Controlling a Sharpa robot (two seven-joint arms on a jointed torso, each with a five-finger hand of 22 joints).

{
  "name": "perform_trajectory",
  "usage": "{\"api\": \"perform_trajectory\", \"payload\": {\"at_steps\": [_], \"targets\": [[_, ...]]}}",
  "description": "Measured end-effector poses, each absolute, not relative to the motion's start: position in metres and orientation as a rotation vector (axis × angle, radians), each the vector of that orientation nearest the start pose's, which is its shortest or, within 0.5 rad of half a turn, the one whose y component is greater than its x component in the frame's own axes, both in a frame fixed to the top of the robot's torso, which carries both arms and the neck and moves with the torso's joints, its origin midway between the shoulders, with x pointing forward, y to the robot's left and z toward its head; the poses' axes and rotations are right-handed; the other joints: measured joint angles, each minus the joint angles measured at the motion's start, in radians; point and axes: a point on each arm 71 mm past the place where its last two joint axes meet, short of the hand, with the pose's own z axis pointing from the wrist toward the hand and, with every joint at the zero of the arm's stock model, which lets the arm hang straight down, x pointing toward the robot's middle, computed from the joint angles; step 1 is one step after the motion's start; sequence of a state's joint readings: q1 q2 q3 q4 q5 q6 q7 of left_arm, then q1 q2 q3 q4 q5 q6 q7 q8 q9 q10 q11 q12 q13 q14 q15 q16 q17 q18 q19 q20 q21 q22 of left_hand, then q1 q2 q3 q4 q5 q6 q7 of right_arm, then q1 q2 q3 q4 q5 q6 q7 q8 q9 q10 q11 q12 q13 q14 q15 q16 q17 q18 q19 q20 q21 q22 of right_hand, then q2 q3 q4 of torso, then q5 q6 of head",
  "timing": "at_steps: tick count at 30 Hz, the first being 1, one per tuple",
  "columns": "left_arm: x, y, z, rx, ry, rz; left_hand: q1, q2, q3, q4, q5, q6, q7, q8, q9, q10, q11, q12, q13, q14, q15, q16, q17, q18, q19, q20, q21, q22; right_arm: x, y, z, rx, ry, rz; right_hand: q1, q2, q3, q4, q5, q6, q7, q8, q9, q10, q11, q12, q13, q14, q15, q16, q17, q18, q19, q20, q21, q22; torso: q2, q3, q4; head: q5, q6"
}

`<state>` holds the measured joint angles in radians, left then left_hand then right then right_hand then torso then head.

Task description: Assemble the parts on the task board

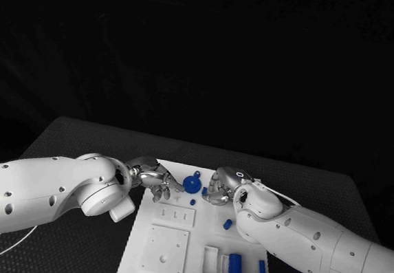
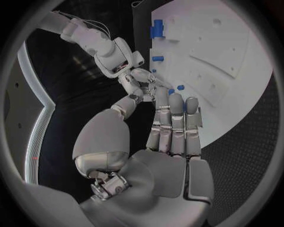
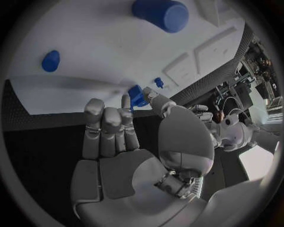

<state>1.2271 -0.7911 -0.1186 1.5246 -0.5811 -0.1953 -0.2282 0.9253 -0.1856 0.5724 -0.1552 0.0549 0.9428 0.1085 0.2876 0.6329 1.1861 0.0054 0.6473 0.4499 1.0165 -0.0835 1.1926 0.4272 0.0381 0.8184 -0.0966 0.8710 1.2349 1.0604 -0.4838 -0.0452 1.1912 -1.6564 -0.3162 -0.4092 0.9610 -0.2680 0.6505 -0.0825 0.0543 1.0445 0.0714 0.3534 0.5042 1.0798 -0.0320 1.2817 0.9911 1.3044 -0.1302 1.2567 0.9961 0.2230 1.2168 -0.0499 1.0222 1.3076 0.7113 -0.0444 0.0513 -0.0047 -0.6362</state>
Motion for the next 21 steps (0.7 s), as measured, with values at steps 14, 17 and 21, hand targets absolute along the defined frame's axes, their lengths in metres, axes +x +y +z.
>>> {"api": "perform_trajectory", "payload": {"at_steps": [14,17,21], "targets": [[0.4728,0.1818,-0.2231,-0.689,2.119,-0.96,0.0,0.0,-0.003,0.003,0.0,0.0,0.0,0.0,0.0,0.0,0.0,-0.005,-0.001,0.0,0.0,0.0,-0.001,0.0,0.0,0.0,0.0,0.0,0.5074,-0.1144,-0.2763,-0.131,1.771,0.344,-0.028,-0.021,-0.002,0.015,0.0,0.0,0.0,0.0,-0.004,0.002,0.002,0.0,0.004,0.0,0.0,0.0,0.0,0.002,0.002,0.002,0.004,0.0,0.005,-0.0008,0.0042,0.002,-0.002],[0.4728,0.1818,-0.2227,-0.689,2.119,-0.961,0.0,0.0,-0.003,0.003,0.0,-0.004,0.003,0.0,0.0,0.0,0.0,-0.005,-0.001,0.0,0.0,-0.004,-0.001,0.0,0.0,0.0,-0.004,0.0,0.508,-0.1147,-0.2767,-0.13,1.772,0.341,-0.034,-0.026,-0.012,0.012,0.0,0.001,0.001,-0.005,-0.005,0.002,0.002,0.0,0.006,0.0,0.0,0.0,0.001,0.002,0.002,0.002,0.004,0.0,0.006,-0.0017,0.005,0.002,-0.001],[0.4732,0.1818,-0.2219,-0.69,2.118,-0.962,0.0,0.0,-0.003,0.003,0.0,-0.005,0.002,0.0,0.0,0.0,0.0,-0.009,-0.001,0.0,0.0,-0.004,-0.001,0.0,0.0,0.0,-0.004,0.0,0.509,-0.1155,-0.2772,-0.128,1.772,0.335,-0.043,-0.02,-0.019,0.012,0.0,0.001,0.001,-0.005,-0.006,0.002,0.002,0.0,0.006,0.0,0.0,0.0,0.001,0.002,0.002,0.002,0.004,0.0,0.007,-0.0027,0.005,0.002,0.0]]}}
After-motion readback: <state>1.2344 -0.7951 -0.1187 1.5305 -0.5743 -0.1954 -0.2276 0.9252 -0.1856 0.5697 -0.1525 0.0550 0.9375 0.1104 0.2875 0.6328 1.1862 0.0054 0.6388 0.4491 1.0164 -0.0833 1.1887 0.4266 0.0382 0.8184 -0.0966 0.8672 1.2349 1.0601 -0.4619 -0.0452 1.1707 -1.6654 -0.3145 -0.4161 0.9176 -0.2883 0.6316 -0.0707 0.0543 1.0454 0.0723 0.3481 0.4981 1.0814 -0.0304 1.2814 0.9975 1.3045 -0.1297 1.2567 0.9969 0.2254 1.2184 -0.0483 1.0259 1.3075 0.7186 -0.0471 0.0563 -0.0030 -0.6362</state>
